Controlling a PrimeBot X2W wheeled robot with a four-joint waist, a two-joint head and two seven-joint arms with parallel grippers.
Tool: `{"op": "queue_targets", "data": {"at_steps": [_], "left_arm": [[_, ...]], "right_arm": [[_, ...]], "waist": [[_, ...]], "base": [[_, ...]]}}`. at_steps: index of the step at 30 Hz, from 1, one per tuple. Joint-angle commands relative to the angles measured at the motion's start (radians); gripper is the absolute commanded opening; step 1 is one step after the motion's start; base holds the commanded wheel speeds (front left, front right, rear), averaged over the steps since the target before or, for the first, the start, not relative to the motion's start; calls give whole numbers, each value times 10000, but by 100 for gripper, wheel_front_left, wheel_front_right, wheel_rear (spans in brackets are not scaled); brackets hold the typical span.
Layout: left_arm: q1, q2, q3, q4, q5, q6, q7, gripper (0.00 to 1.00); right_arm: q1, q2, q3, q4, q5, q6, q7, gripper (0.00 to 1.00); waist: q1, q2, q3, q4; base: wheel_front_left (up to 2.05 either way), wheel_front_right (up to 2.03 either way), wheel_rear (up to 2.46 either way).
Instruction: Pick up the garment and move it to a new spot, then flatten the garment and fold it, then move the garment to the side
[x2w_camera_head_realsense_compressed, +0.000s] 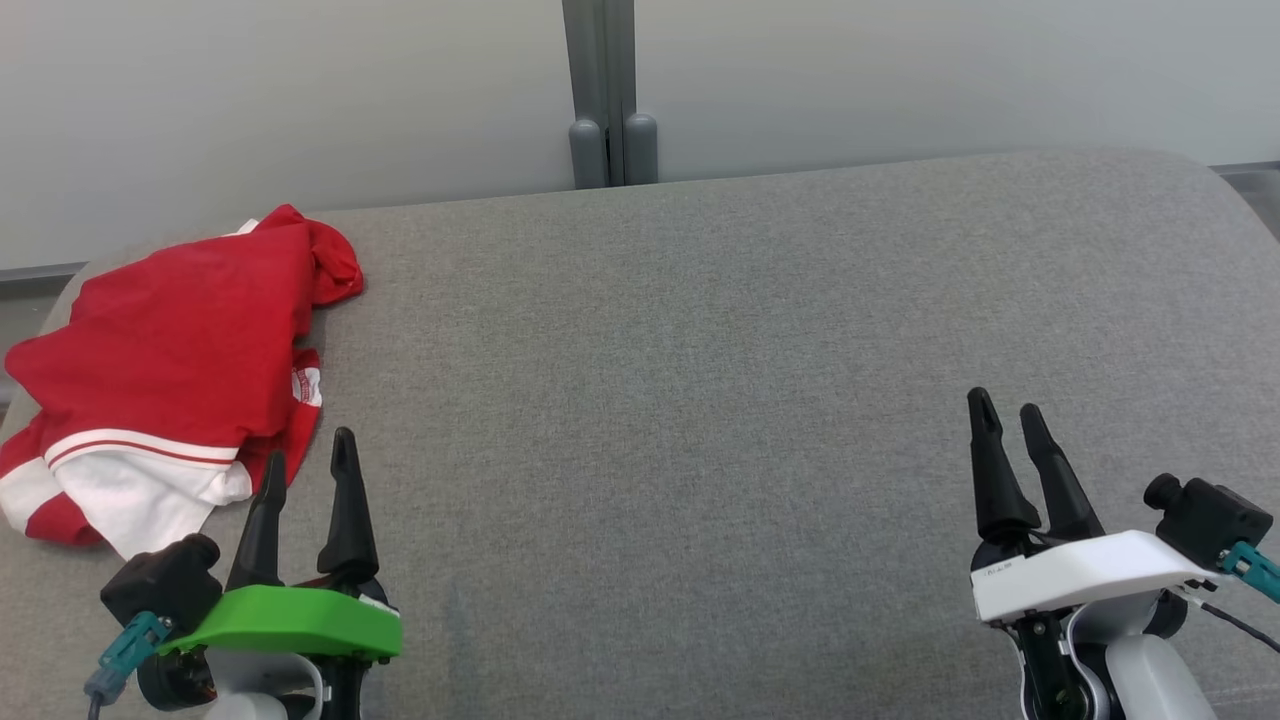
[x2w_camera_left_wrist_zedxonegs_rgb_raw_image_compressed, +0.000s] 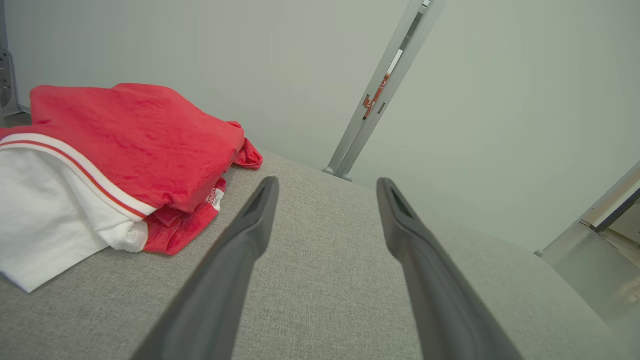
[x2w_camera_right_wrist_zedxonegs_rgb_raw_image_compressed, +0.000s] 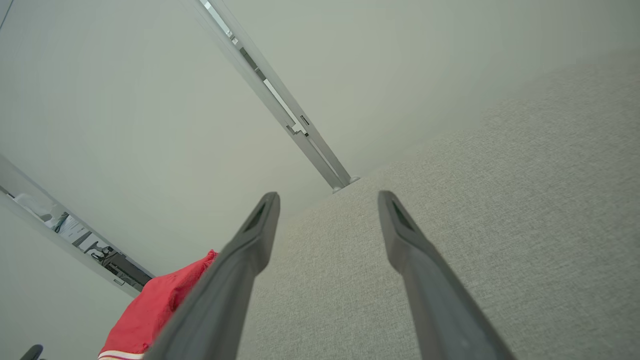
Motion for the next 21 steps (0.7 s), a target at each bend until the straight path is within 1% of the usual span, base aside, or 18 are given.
{"op": "queue_targets", "data": {"at_steps": [1, 15, 21], "left_arm": [[-100, 79, -15, -53, 325, 79, -79, 100], [-109, 91, -136, 24, 1753, 195, -415, 100], [-85, 95, -87, 41, 2335, 352, -554, 100]], "right_arm": [[-7, -57, 38, -139, -330, 2, -104, 100], [55, -68, 106, -156, -1982, 3, -434, 100], [91, -71, 67, -140, -2592, 3, -574, 100]], "waist": [[0, 0, 0, 2], [0, 0, 21, 32], [0, 0, 7, 41]], "base": [[0, 0, 0], [0, 0, 0], [0, 0, 0]]}}
